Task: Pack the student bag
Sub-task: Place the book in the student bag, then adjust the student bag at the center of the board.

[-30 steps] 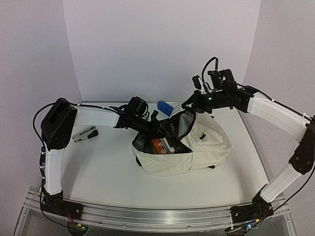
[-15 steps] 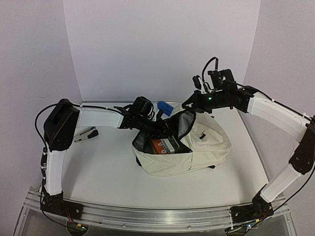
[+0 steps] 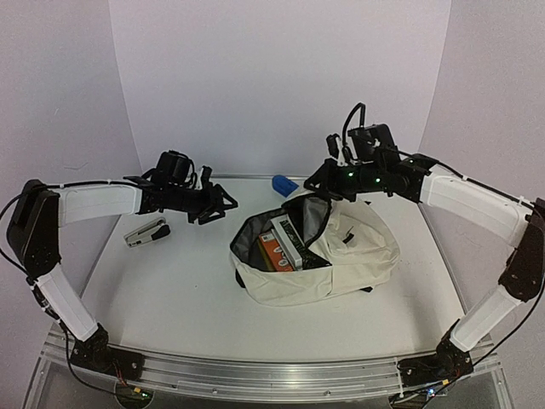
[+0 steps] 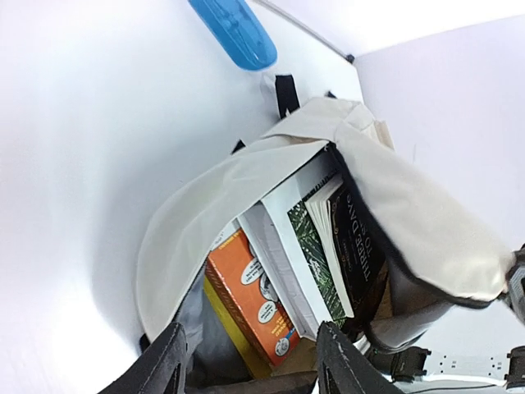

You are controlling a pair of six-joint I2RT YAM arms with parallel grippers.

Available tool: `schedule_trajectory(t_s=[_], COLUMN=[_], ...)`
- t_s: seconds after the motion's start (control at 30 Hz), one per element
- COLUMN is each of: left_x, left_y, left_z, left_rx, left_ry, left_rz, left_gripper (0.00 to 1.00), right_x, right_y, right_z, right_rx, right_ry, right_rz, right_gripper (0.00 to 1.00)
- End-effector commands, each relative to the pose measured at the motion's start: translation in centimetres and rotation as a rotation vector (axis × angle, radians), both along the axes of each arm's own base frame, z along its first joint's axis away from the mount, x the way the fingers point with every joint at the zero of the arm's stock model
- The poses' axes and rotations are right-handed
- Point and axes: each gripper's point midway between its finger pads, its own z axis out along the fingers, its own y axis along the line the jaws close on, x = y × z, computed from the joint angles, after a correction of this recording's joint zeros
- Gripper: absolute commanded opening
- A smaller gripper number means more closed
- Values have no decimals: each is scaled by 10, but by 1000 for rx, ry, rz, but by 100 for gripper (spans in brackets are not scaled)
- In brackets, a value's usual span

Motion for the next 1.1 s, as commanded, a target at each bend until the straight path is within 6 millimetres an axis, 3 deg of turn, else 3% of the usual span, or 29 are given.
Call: schedule_trajectory(t_s=[0.0, 0.27, 0.37, 0.43, 0.5, 0.6, 0.7, 0.87, 1.07], left_x=[-5, -10, -14, -18, -23, -30, -38, -45, -51], left_y=[24, 46, 48, 46, 41, 31, 29, 23, -20], left_z=[15, 25, 28, 29, 25, 8, -13, -34, -47], left_rx=[28, 32, 32, 21, 4, -12, -2, -41, -88], left_ry=[-53, -83, -96, -100, -83, -14, 50, 117, 145], left_rz=[50, 100, 89, 69, 35, -12, -17, -34, -145], left_gripper=[55, 57, 59, 61, 65, 68, 72, 77, 77], right_x=[-5, -32, -34, -31, -29, -21, -13, 7, 28], right_y=[41, 123, 135, 130, 116, 86, 53, -6, -73], right_z=[15, -12, -8, 1, 12, 14, 9, -8, -23], right_rx=[79, 150, 147, 132, 94, -22, -111, -159, -192], right_ry=[-61, -6, -28, -70, -126, -188, -202, -165, -132], right_rz=[-40, 87, 118, 106, 75, -14, -93, -203, -334], right_gripper=[17, 36, 40, 51, 63, 80, 90, 98, 98])
